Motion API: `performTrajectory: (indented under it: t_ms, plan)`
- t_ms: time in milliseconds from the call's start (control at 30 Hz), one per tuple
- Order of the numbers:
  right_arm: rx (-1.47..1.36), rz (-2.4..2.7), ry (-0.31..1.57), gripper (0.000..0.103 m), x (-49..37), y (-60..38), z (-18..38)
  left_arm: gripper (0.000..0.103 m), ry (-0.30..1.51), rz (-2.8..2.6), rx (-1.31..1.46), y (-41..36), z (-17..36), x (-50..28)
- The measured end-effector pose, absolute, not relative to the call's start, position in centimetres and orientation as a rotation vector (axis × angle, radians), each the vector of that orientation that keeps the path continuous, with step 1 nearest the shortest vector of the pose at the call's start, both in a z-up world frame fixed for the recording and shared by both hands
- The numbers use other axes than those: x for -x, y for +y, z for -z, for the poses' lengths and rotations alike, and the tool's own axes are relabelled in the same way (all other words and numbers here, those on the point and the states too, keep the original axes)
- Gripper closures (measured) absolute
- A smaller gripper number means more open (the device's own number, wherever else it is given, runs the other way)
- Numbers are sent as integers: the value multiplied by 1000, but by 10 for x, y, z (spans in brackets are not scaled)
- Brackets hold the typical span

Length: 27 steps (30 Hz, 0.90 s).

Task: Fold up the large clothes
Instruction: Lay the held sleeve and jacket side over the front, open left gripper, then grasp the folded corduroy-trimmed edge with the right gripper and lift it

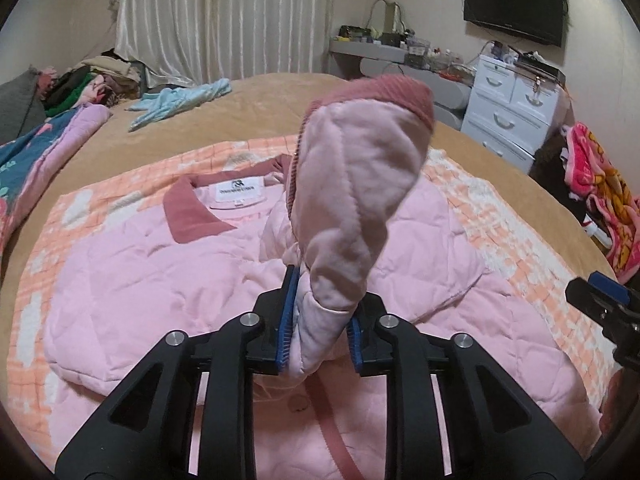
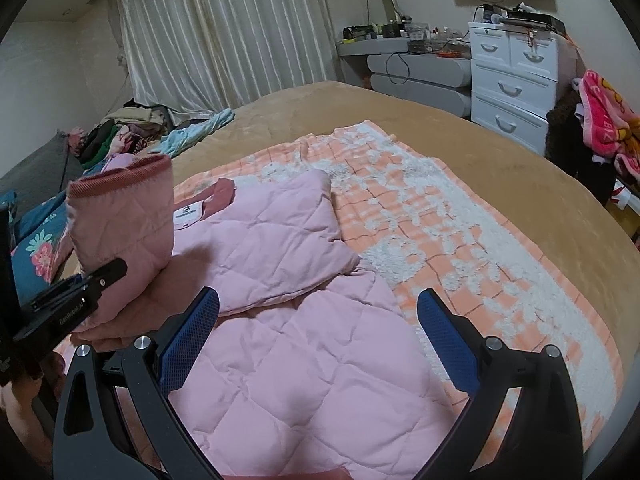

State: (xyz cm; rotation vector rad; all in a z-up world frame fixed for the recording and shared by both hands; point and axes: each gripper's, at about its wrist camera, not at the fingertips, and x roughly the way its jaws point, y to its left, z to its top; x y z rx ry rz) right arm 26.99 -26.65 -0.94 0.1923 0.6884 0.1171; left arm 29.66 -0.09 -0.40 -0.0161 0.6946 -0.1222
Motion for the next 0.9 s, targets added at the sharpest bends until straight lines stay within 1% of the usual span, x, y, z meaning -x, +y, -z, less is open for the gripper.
performTrajectory:
  t_ms: [167, 233, 267, 300, 333, 367, 433, 500, 533, 600, 633, 767, 900]
  plan:
    - [-194, -107, 695, 4, -272, -269, 12, 84, 723, 148, -14, -11, 12, -300]
    - [-192, -104, 699, 4, -273, -269, 13, 72, 739, 167, -14, -13, 16, -302]
    - [-191, -103, 700, 4, -273, -269, 14, 59, 757, 190, -5, -14, 17, -303]
    - [-190, -103, 701, 4, -273, -269, 14, 55, 779, 205, -6, -15, 19, -304]
    - [-188, -101, 703, 4, -273, -268, 15, 55, 790, 210, -14, -17, 21, -304]
    - [-186, -100, 705, 4, -274, -268, 15, 53, 800, 215, -33, -20, 22, -303]
    - [-186, -101, 708, 4, -274, -267, 15, 45, 813, 234, -56, -23, 25, -300]
    - [-184, -102, 711, 4, -275, -265, 16, 34, 820, 252, -58, -24, 27, -296]
    - [-181, -104, 712, 4, -275, -263, 16, 32, 824, 264, -55, -24, 28, -295]
    - [-179, -110, 717, 4, -276, -261, 18, 25, 835, 280, -56, -22, 29, -290]
    - [-178, -113, 719, 4, -276, -259, 18, 24, 839, 284, -57, -21, 29, -290]
    - [-173, -129, 728, 4, -277, -250, 19, 11, 854, 324, -26, -9, 28, -282]
    - [-156, -140, 737, 4, -279, -240, 20, 10, 835, 301, 12, 12, 21, -275]
